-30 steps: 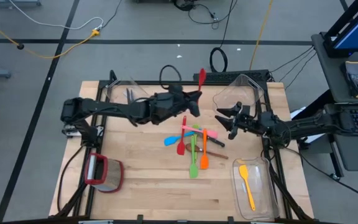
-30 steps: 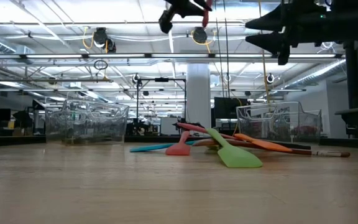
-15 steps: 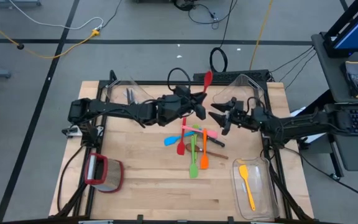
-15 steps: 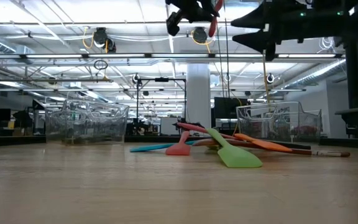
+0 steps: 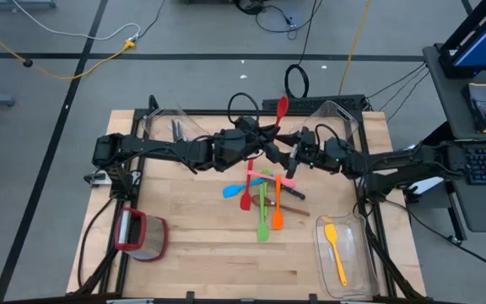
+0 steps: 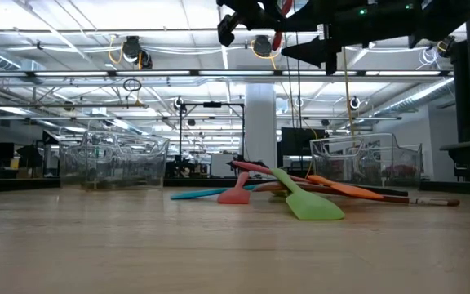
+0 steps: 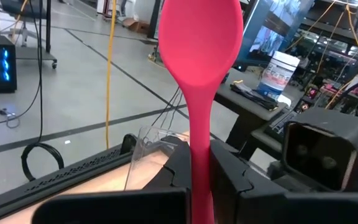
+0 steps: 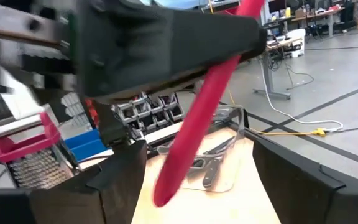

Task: Pick & Place Kitchen Items
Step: Put the red serving spoon into the top right transparent bin

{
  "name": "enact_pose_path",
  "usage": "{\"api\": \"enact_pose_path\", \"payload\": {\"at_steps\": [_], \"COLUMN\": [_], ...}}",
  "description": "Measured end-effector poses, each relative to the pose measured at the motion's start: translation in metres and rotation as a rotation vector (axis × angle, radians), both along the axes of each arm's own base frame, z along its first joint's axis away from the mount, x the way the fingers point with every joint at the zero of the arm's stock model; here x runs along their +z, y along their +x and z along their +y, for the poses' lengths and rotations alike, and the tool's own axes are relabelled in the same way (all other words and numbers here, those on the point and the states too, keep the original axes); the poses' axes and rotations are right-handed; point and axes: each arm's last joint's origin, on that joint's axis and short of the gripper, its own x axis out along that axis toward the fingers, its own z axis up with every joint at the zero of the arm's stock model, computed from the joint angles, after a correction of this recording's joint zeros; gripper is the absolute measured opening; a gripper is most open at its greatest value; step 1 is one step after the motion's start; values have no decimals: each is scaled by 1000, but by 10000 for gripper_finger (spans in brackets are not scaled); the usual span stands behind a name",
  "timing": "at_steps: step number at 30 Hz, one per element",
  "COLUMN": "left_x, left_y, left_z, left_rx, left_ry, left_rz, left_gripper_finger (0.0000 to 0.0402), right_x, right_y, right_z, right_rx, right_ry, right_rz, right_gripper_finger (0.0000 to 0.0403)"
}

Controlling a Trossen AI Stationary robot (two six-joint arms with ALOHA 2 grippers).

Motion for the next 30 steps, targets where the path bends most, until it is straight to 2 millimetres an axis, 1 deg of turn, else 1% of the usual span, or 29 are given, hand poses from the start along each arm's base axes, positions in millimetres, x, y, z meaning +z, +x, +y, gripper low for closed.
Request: {"api": "enact_pose_path", "payload": {"at_steps": [6,10,15,19,24,30], "left_x": [0,0,0,0,0,-1], "left_y": [0,1,1,2,2,2], "left_z": [-1,-2,-2,-3,-4,-4], "left_rx": [0,-49,-60,-95,-119,-125], "left_ry": [-8,-29,-33,-54,-57,-58], "left_rz": [-4,-17,-19,-30,-28,-28], "left_gripper_finger": [17,17,17,17,17,17], "right_x": [3,2,1,1,1,1], "right_y": [2,2,2,2,2,2], "right_z": [-3,-2,-3,-2,-2,-2], "right_rx": [15,42,41,65,67,75], "right_ry": [-7,-5,17,19,19,19], "right_rz": [-35,-28,-24,-26,-27,-26], "right_gripper_finger": [287,286,285,278,247,179]}}
